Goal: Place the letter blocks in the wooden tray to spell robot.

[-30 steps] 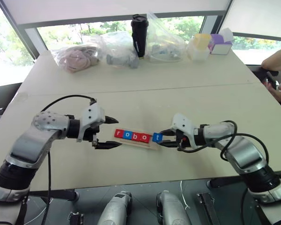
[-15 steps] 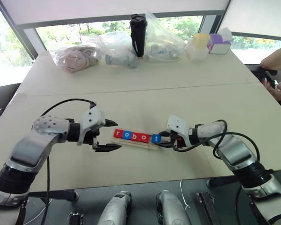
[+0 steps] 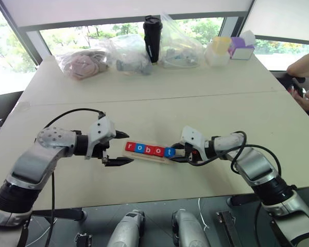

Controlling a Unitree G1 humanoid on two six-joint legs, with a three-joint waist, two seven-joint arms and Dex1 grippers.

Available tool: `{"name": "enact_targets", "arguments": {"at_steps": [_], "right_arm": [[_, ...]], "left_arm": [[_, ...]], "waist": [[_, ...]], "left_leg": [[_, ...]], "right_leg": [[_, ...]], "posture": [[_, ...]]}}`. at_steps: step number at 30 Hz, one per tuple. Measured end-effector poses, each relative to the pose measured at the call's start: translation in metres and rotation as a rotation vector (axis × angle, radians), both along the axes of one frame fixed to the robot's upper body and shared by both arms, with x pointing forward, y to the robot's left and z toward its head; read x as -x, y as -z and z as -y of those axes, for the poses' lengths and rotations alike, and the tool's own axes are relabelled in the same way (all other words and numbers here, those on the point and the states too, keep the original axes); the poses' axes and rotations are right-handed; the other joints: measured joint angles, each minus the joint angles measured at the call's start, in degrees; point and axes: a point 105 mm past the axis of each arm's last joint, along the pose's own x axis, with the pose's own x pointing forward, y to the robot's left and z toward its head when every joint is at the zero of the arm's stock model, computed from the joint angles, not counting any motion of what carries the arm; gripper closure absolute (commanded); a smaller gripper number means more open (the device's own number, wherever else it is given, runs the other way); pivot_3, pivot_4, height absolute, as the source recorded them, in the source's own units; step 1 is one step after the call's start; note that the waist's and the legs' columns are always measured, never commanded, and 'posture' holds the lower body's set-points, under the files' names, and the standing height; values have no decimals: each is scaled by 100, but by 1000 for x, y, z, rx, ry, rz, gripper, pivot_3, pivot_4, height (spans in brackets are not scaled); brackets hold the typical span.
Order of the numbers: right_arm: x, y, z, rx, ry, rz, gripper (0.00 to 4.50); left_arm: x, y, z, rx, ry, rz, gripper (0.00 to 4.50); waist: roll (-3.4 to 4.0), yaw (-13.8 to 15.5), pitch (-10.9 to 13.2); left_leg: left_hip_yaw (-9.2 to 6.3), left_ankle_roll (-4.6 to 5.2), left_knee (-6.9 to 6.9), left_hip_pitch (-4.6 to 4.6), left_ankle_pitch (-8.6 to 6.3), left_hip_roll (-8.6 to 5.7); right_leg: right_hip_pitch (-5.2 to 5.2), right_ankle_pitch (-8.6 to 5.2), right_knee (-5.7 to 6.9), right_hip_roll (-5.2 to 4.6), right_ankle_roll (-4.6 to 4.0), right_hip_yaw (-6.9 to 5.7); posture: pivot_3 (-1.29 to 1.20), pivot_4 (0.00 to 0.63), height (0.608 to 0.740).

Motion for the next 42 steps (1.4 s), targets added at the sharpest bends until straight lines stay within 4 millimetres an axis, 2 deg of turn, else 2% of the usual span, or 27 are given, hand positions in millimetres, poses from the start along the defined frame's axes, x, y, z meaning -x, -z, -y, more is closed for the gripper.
{"name": "enact_targets", "arguments": {"at_steps": [2, 8, 13, 16, 21, 25, 32, 42], "right_arm": [[0, 0, 0, 0, -1, -1, 51], [0, -2, 0, -4, -2, 6, 51], [-7, -26, 9, -80, 43, 60, 51], [-10, -31, 17, -82, 79, 85, 51], [-21, -28, 32, -80, 175, 117, 51], [-35, -18, 39, -54, 257, 159, 51], [-35, -5, 22, -68, 226, 153, 51], [-33, -5, 19, -67, 210, 149, 51]], "left_arm": [[0, 0, 0, 0, -1, 0, 0], [0, 0, 0, 0, -3, 1, 0], [0, 0, 0, 1, -7, 2, 0], [0, 1, 0, 1, -8, 0, 0], [0, 3, -1, 1, -10, -6, 0], [0, 2, -1, 1, -9, -4, 0], [0, 2, -1, 2, -9, -4, 0], [0, 2, -1, 2, -13, -2, 0]], "waist": [[0, 0, 0], [0, 0, 0], [0, 2, 0], [0, 2, 0], [0, 2, 0], [0, -8, 0], [1, -7, 0], [1, -5, 0]], "left_leg": [[0, 0, 0, 0, 0, 0], [0, 0, 0, 0, 0, 0], [0, 0, 0, 0, 0, 0], [0, 0, 0, 0, 0, 0], [1, 0, 1, 0, 0, 0], [1, -1, 0, 1, 1, 1], [1, -2, 1, 1, 2, 0], [1, -2, 1, 1, 2, 0]], "right_leg": [[0, 0, 0, 0, 0, 0], [0, 0, 0, 0, 0, 0], [0, 0, 0, 0, 0, 0], [0, 0, 0, 0, 0, 0], [0, 1, 2, 0, -1, 0], [-1, 2, 3, 1, -3, 1], [-2, 3, 3, 3, -2, 1], [-1, 3, 4, 4, -2, 1]], "posture": [[0, 150, 740], [0, 150, 740], [0, 150, 740], [0, 150, 740], [0, 150, 740], [0, 150, 740], [0, 150, 740], [0, 150, 740]]}}
